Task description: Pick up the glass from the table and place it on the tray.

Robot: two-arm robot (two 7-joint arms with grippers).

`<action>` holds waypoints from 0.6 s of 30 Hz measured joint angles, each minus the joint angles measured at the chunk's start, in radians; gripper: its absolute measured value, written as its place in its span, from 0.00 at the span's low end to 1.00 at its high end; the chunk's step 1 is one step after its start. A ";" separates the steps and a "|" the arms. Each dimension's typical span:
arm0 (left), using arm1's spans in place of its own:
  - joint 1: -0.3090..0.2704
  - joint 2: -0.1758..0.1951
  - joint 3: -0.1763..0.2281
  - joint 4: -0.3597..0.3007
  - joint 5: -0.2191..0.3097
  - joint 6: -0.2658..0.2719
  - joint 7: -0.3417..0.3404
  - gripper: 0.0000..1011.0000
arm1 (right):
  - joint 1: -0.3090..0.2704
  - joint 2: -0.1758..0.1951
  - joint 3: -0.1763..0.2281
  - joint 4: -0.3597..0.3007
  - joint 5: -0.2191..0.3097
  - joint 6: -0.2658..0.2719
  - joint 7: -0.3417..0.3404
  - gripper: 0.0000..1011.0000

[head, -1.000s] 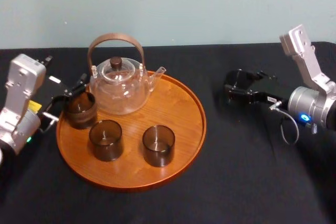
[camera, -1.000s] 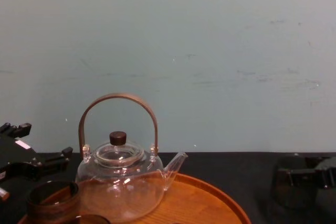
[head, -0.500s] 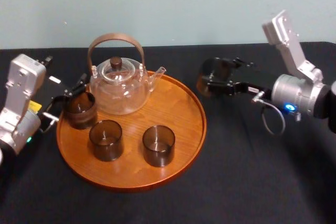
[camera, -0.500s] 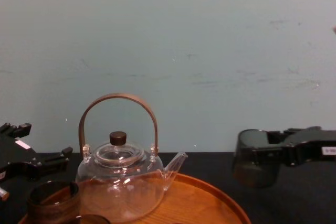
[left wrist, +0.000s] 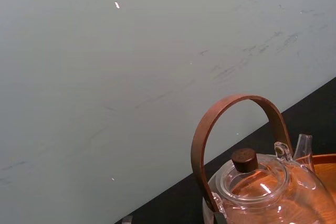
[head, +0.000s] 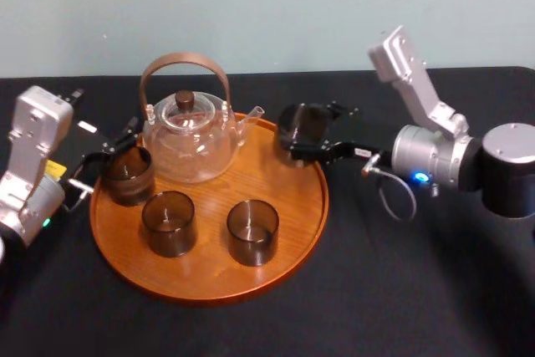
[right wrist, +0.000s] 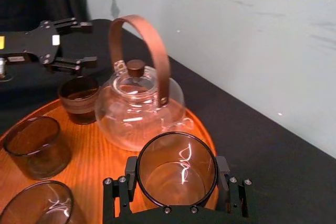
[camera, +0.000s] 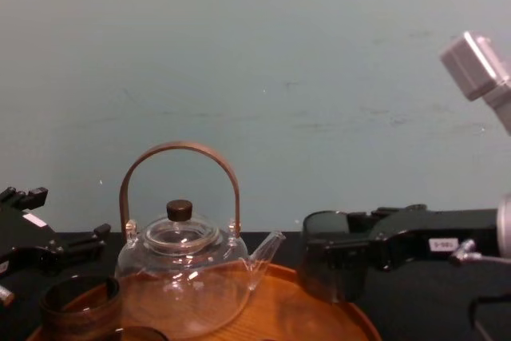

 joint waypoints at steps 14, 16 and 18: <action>0.000 0.000 0.000 0.000 0.000 0.000 0.000 0.99 | 0.015 -0.035 -0.046 0.062 -0.014 -0.043 0.014 0.89; 0.000 0.000 0.000 0.000 0.000 0.000 0.000 0.99 | 0.016 -0.038 -0.050 0.072 -0.016 -0.051 0.016 0.89; 0.000 0.000 0.000 0.000 0.000 0.000 0.000 0.99 | 0.016 -0.042 -0.054 0.084 -0.019 -0.057 0.018 0.89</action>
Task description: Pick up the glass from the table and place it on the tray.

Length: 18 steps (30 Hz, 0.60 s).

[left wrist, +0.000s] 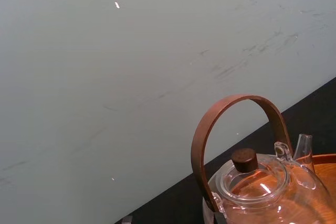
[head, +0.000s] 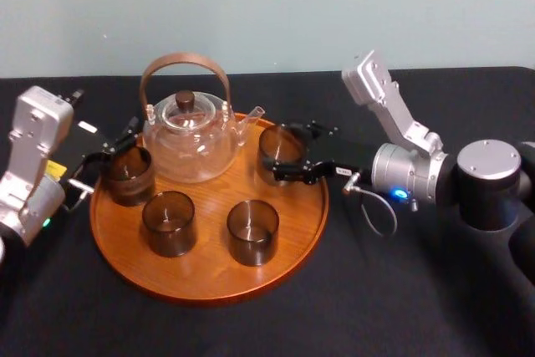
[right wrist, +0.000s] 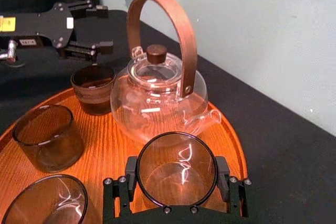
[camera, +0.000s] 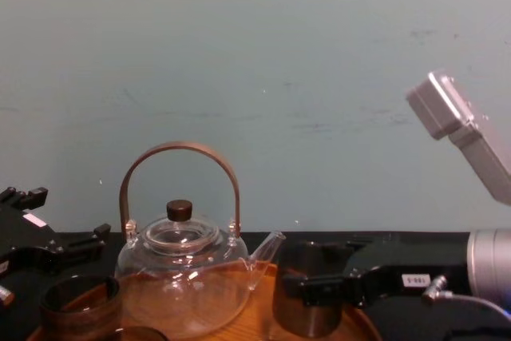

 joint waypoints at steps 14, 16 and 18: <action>0.000 0.000 0.000 0.000 0.000 0.000 0.000 0.99 | 0.005 -0.023 -0.012 0.061 -0.021 -0.027 0.001 0.89; 0.000 0.000 0.000 0.000 0.000 0.000 0.000 0.99 | 0.006 -0.026 -0.012 0.069 -0.024 -0.030 0.002 0.89; 0.000 0.000 0.000 0.000 0.000 0.000 0.000 0.99 | 0.006 -0.028 -0.013 0.074 -0.027 -0.032 0.003 0.89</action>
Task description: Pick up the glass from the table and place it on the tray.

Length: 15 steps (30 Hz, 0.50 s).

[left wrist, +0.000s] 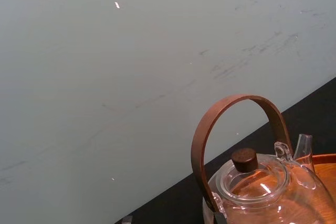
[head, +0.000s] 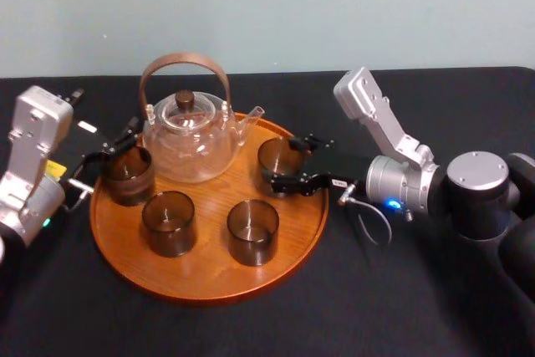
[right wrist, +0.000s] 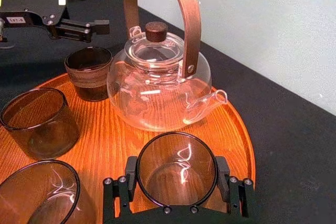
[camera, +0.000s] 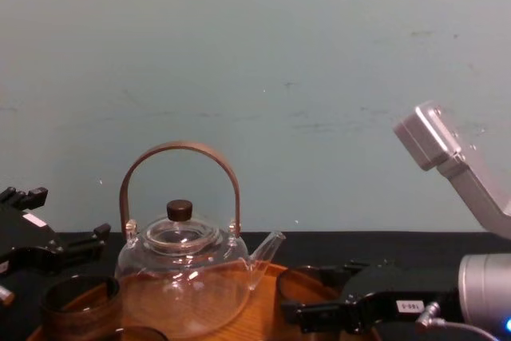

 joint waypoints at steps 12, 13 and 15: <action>0.000 0.000 0.000 0.000 0.000 0.000 0.000 0.99 | -0.005 -0.008 0.001 0.009 -0.019 0.001 -0.010 0.89; 0.000 0.000 0.000 0.000 0.000 0.000 0.000 0.99 | -0.005 -0.009 0.001 0.009 -0.020 0.001 -0.010 0.89; 0.000 0.000 0.000 0.000 0.000 0.000 0.000 0.99 | -0.005 -0.008 0.002 0.009 -0.020 0.001 -0.010 0.89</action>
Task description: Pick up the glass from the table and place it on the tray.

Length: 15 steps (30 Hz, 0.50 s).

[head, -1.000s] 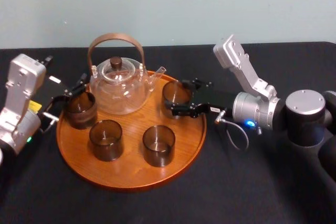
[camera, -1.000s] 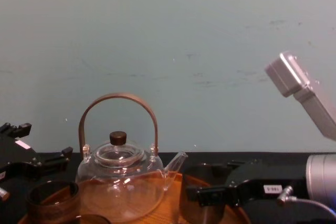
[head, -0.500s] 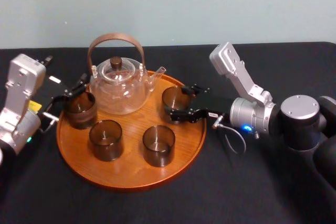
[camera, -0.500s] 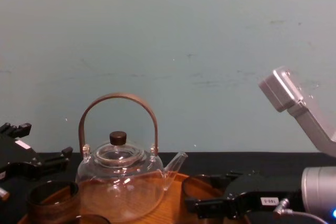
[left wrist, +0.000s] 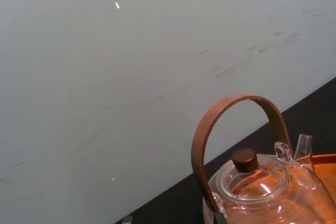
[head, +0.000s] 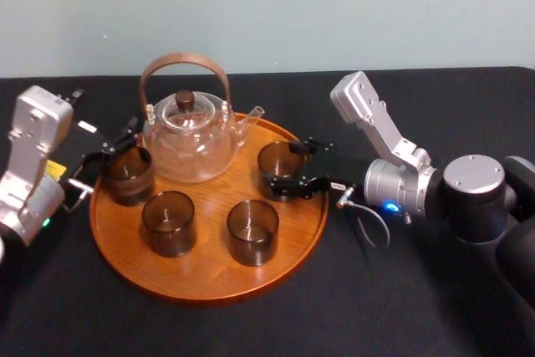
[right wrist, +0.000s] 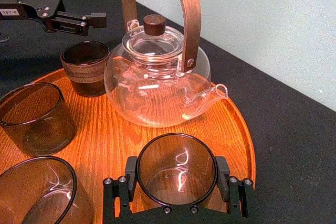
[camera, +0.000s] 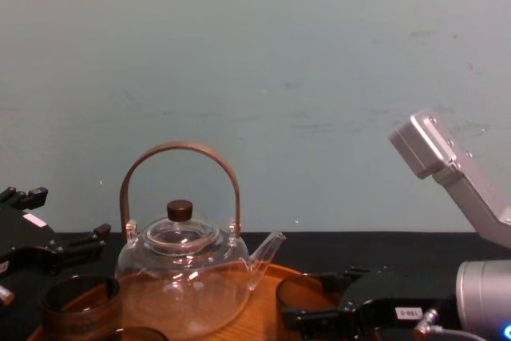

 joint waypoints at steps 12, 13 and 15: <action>0.000 0.000 0.000 0.000 0.000 0.000 0.000 0.99 | 0.000 0.001 0.001 0.000 0.000 0.003 0.000 0.96; 0.000 0.000 0.000 0.000 0.000 0.000 0.000 0.99 | 0.000 0.001 0.001 0.000 0.000 0.003 0.000 0.97; 0.000 0.000 0.000 0.000 0.000 0.000 0.000 0.99 | 0.000 0.001 0.001 0.000 0.000 0.003 0.000 0.99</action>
